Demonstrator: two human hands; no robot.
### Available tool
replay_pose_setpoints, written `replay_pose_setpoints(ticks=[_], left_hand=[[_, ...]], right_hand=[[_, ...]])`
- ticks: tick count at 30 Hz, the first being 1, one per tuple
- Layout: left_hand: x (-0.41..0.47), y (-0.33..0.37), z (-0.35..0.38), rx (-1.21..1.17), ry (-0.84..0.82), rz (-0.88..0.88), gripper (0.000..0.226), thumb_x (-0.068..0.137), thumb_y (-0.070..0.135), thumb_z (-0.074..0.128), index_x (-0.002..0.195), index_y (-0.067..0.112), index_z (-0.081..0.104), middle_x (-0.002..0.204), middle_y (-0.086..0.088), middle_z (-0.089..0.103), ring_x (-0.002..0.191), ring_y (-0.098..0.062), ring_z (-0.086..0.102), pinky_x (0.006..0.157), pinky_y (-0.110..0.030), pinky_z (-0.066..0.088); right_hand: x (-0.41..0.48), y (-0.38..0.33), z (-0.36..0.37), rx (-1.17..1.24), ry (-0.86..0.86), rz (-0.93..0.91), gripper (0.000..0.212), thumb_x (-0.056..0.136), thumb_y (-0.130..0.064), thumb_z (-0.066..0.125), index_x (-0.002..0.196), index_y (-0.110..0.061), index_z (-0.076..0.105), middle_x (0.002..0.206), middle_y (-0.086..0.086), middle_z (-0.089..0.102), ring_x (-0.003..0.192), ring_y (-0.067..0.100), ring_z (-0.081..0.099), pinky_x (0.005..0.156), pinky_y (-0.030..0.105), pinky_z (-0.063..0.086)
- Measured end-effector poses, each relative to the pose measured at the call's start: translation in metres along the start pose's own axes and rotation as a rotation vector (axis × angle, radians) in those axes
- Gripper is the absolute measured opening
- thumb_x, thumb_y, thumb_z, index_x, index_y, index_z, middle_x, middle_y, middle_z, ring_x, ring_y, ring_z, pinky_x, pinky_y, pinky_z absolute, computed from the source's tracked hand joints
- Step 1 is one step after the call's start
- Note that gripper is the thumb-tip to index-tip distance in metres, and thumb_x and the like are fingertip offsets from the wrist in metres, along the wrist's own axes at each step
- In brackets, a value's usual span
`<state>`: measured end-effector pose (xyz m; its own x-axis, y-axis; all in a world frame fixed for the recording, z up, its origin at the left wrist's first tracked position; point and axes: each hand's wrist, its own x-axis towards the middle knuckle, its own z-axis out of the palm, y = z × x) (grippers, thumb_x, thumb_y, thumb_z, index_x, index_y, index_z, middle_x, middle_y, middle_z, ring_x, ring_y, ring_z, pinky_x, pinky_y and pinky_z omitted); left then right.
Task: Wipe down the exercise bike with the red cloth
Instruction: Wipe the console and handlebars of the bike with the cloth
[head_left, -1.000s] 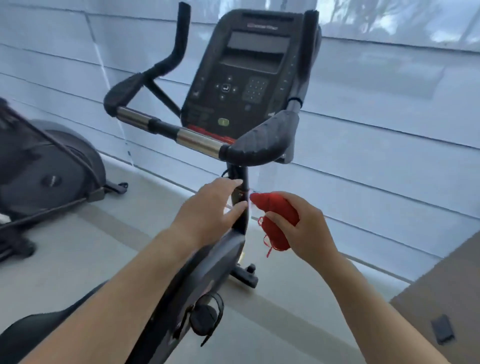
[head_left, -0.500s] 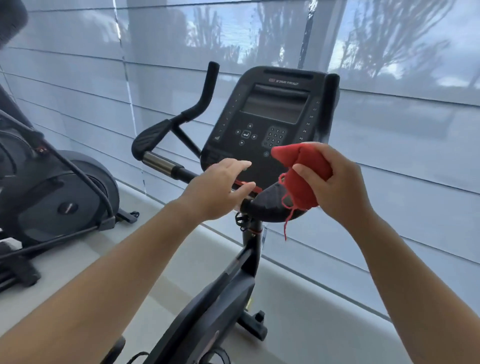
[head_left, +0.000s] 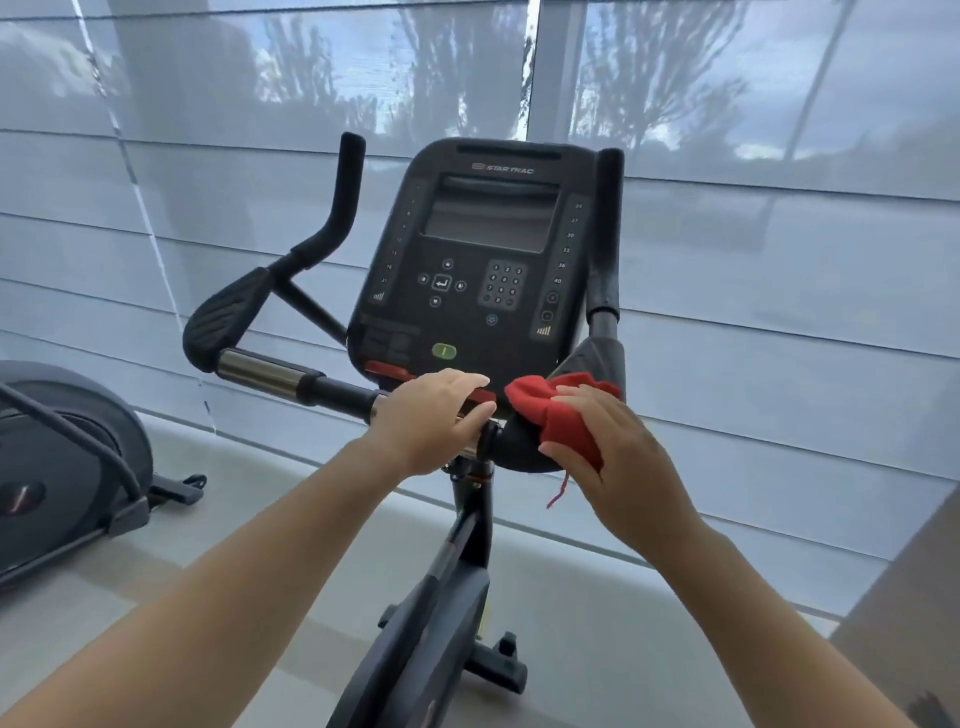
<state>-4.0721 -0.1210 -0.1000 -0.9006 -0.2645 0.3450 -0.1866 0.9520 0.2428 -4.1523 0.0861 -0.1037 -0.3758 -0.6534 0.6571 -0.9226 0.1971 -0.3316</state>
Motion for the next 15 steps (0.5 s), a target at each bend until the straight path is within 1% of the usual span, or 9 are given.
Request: replay_pose_setpoints(ticks=[1, 3, 5, 7, 10, 13, 15], left_hand=[[-0.001, -0.001, 0.002, 0.041, 0.014, 0.012, 0.043, 0.098, 0.045, 0.033, 0.13, 0.024, 0.052, 0.13, 0.004, 0.057, 0.12, -0.018, 0.052, 0.099, -0.037, 0.04], [-0.005, -0.001, 0.007, 0.139, 0.067, 0.049, 0.047, 0.097, 0.045, 0.019, 0.115, 0.028, 0.059, 0.11, 0.006, 0.064, 0.102, -0.02, 0.059, 0.088, -0.037, 0.042], [-0.009, 0.001, 0.009, 0.183, 0.119, 0.071, 0.049, 0.094, 0.042, 0.013, 0.103, 0.029, 0.06, 0.093, 0.008, 0.063, 0.087, -0.019, 0.059, 0.081, -0.036, 0.041], [-0.011, 0.0, 0.011, 0.192, 0.137, 0.064, 0.048, 0.093, 0.042, 0.011, 0.092, 0.028, 0.057, 0.083, 0.009, 0.057, 0.078, -0.017, 0.054, 0.079, -0.035, 0.04], [-0.01, -0.001, 0.013, 0.182, 0.142, 0.04, 0.038, 0.094, 0.043, 0.013, 0.078, 0.027, 0.044, 0.076, 0.008, 0.048, 0.074, -0.018, 0.048, 0.079, -0.037, 0.039], [-0.01, -0.001, 0.015, 0.178, 0.151, 0.027, 0.033, 0.098, 0.041, 0.019, 0.076, 0.027, 0.039, 0.076, 0.008, 0.046, 0.073, -0.017, 0.043, 0.079, -0.036, 0.036], [-0.011, -0.001, 0.015, 0.172, 0.143, 0.035, 0.032, 0.099, 0.04, 0.02, 0.077, 0.028, 0.039, 0.078, 0.008, 0.046, 0.074, -0.017, 0.043, 0.08, -0.036, 0.035]], right_hand=[[0.004, -0.002, 0.001, -0.019, -0.018, 0.026, 0.037, 0.089, -0.038, 0.054, 0.12, -0.017, 0.058, 0.126, -0.006, 0.057, 0.124, 0.012, 0.044, 0.105, 0.026, 0.035], [0.016, -0.007, 0.003, -0.074, -0.067, 0.104, 0.039, 0.09, -0.041, 0.051, 0.123, -0.02, 0.057, 0.132, -0.004, 0.053, 0.131, 0.015, 0.037, 0.107, 0.034, 0.032], [0.024, -0.01, 0.007, -0.126, -0.095, 0.131, 0.04, 0.091, -0.043, 0.05, 0.122, -0.02, 0.057, 0.132, -0.001, 0.052, 0.131, 0.018, 0.035, 0.108, 0.038, 0.03], [0.021, -0.013, 0.01, -0.153, -0.094, 0.105, 0.04, 0.09, -0.042, 0.052, 0.122, -0.017, 0.058, 0.13, 0.0, 0.053, 0.129, 0.02, 0.038, 0.108, 0.039, 0.03], [0.005, -0.013, 0.01, -0.156, -0.055, 0.083, 0.043, 0.088, -0.036, 0.058, 0.121, -0.009, 0.057, 0.131, 0.005, 0.053, 0.129, 0.023, 0.04, 0.11, 0.039, 0.031], [0.015, -0.01, 0.011, -0.112, -0.048, 0.08, 0.034, 0.087, -0.031, 0.061, 0.114, -0.012, 0.061, 0.123, 0.003, 0.057, 0.123, 0.022, 0.045, 0.106, 0.039, 0.034], [0.033, -0.01, 0.012, -0.116, -0.046, 0.158, 0.03, 0.089, -0.032, 0.058, 0.112, -0.012, 0.061, 0.119, 0.003, 0.058, 0.119, 0.02, 0.046, 0.104, 0.036, 0.034]])
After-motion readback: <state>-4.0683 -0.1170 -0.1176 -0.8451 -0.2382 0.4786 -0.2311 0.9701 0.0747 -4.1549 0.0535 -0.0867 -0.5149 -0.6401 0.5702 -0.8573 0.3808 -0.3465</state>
